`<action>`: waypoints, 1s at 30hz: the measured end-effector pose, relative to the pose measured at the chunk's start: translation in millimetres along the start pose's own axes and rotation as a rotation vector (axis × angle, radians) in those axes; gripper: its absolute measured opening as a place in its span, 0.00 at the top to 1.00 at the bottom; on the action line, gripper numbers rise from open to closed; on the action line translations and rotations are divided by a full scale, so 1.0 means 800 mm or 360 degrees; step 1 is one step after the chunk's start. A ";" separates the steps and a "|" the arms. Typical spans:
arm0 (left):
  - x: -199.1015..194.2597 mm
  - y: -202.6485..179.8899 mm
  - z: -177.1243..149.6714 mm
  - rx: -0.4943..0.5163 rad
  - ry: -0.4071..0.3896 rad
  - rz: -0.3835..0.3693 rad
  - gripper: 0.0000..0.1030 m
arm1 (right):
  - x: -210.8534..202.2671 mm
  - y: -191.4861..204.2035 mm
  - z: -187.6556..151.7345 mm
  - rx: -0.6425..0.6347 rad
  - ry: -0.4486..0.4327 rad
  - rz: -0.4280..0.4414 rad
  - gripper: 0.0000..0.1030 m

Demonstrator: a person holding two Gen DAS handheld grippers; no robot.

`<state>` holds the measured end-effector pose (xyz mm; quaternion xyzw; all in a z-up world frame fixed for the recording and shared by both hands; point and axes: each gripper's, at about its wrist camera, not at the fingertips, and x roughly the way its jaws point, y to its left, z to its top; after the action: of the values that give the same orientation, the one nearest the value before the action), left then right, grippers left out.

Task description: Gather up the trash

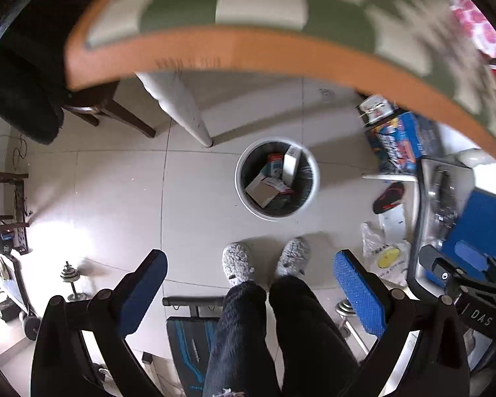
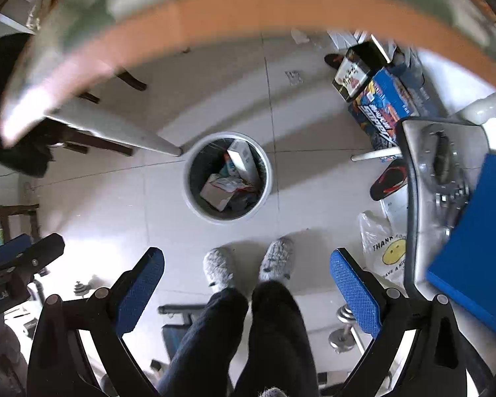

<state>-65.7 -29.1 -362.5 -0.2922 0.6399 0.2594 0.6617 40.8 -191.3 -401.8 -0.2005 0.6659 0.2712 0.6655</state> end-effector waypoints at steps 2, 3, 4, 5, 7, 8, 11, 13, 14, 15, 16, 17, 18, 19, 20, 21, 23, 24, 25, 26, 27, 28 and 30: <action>-0.037 -0.006 -0.008 0.0020 -0.0021 -0.0016 0.00 | -0.044 0.003 -0.008 -0.0013 -0.0011 0.0017 0.02; -0.060 -0.011 -0.014 0.0035 -0.0032 -0.0046 0.00 | -0.075 0.004 -0.012 -0.0020 -0.0020 0.0038 0.02; -0.078 -0.014 -0.017 0.0045 -0.0045 -0.0071 0.00 | -0.096 0.005 -0.015 -0.0026 -0.0025 0.0049 0.02; -0.097 -0.018 -0.021 0.0058 -0.0057 -0.0100 0.00 | -0.118 0.005 -0.019 -0.0029 -0.0033 0.0067 0.02; -0.130 -0.025 -0.028 0.0077 -0.0087 -0.0145 0.00 | -0.164 0.007 -0.027 -0.0045 -0.0049 0.0101 0.02; -0.148 -0.028 -0.031 0.0087 -0.0107 -0.0179 0.00 | -0.184 0.007 -0.031 -0.0053 -0.0060 0.0112 0.02; -0.191 -0.037 -0.038 0.0102 -0.0156 -0.0254 0.00 | -0.245 0.006 -0.043 -0.0074 -0.0101 0.0160 0.02; -0.219 -0.039 -0.044 0.0100 -0.0191 -0.0318 0.00 | -0.275 0.005 -0.052 -0.0081 -0.0129 0.0187 0.02; -0.231 -0.038 -0.047 0.0093 -0.0212 -0.0342 0.00 | -0.291 0.006 -0.057 -0.0087 -0.0145 0.0198 0.02; -0.241 -0.034 -0.049 0.0087 -0.0226 -0.0360 0.00 | -0.304 0.006 -0.061 -0.0095 -0.0158 0.0205 0.02; -0.252 -0.031 -0.053 0.0078 -0.0242 -0.0385 0.00 | -0.319 0.006 -0.065 -0.0101 -0.0171 0.0213 0.02; -0.260 -0.028 -0.056 0.0067 -0.0253 -0.0406 0.00 | -0.332 0.006 -0.069 -0.0111 -0.0180 0.0227 0.02; -0.272 -0.023 -0.059 0.0055 -0.0270 -0.0431 0.00 | -0.344 0.007 -0.072 -0.0117 -0.0182 0.0249 0.02; -0.278 -0.022 -0.062 0.0049 -0.0280 -0.0448 0.00 | -0.355 0.007 -0.075 -0.0122 -0.0184 0.0273 0.02; -0.285 -0.020 -0.064 0.0045 -0.0287 -0.0461 0.00 | -0.361 0.010 -0.079 -0.0129 -0.0187 0.0287 0.02; -0.294 -0.018 -0.069 0.0035 -0.0298 -0.0478 0.00 | -0.370 0.011 -0.082 -0.0141 -0.0193 0.0299 0.02; -0.304 -0.016 -0.074 0.0028 -0.0311 -0.0500 0.00 | -0.388 0.016 -0.090 -0.0169 -0.0207 0.0327 0.02; -0.312 -0.013 -0.078 0.0027 -0.0320 -0.0515 0.00 | -0.393 0.017 -0.092 -0.0178 -0.0210 0.0338 0.02; -0.316 -0.012 -0.080 0.0025 -0.0328 -0.0524 0.00 | -0.400 0.019 -0.095 -0.0187 -0.0215 0.0358 0.02; -0.322 -0.012 -0.084 0.0026 -0.0336 -0.0531 0.00 | -0.407 0.019 -0.098 -0.0189 -0.0221 0.0384 0.01; -0.325 -0.011 -0.086 0.0028 -0.0342 -0.0538 0.00 | -0.412 0.021 -0.099 -0.0192 -0.0223 0.0400 0.00; -0.329 -0.010 -0.088 0.0029 -0.0348 -0.0548 0.00 | -0.414 0.022 -0.101 -0.0197 -0.0225 0.0409 0.00; -0.335 -0.009 -0.093 0.0033 -0.0362 -0.0559 0.00 | -0.423 0.023 -0.105 -0.0208 -0.0238 0.0416 0.00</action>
<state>-124.7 -79.3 -95.6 -0.3612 0.5030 0.1648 0.7677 -24.7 -261.5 -65.8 -0.1343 0.6159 0.4125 0.6577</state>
